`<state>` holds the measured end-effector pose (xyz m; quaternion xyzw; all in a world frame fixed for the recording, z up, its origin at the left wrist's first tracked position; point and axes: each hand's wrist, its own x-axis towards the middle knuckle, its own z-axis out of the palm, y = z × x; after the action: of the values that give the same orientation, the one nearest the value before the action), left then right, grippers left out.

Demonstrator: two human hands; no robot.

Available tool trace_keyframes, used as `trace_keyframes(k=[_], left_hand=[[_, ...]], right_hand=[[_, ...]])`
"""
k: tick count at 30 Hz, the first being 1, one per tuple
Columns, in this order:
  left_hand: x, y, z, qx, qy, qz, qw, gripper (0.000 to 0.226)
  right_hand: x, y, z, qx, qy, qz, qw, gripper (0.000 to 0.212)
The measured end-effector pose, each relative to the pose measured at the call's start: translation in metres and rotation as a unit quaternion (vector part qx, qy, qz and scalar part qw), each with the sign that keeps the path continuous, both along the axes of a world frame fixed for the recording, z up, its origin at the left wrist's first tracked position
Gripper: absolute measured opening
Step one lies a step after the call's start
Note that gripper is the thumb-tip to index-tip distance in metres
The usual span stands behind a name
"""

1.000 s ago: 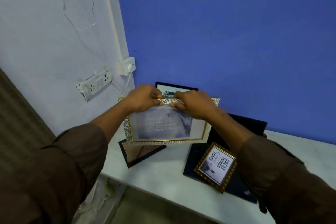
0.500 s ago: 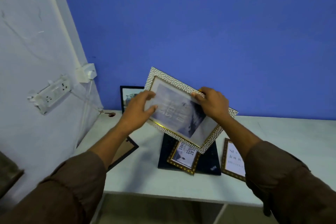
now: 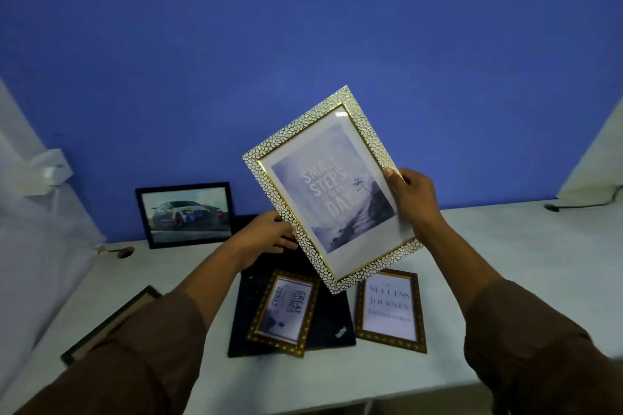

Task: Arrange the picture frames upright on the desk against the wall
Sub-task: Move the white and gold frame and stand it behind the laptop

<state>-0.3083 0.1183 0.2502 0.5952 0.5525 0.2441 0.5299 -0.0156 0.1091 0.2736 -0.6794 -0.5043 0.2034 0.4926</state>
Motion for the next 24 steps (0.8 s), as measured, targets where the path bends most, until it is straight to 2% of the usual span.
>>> trace_keyframes(k=[7,10,14,17,20,24], left_hand=[[0.117,0.094,-0.014,-0.047,-0.015,0.007,0.999,0.027],[0.164,0.144,-0.021,-0.063,-0.017,0.03,0.997,0.034],[0.22,0.2,-0.028,-0.066,-0.027,0.038,0.997,0.025],[0.249,0.235,-0.039,-0.075,-0.021,0.041,0.996,0.025],[0.268,0.264,-0.06,-0.091,-0.009,0.072,0.993,0.018],[0.286,0.29,-0.09,-0.101,0.006,0.094,0.99,0.024]], right_hand=[[0.115,0.066,-0.028,-0.002,-0.072,0.007,0.997,0.037],[0.164,0.113,-0.04,-0.021,-0.116,0.002,0.993,0.041],[0.227,0.174,-0.055,-0.056,-0.175,0.01,0.983,0.051],[0.262,0.221,-0.072,-0.098,-0.227,0.031,0.969,0.046],[0.28,0.258,-0.103,-0.144,-0.236,0.071,0.958,0.041],[0.289,0.295,-0.15,-0.188,-0.204,0.107,0.955,0.024]])
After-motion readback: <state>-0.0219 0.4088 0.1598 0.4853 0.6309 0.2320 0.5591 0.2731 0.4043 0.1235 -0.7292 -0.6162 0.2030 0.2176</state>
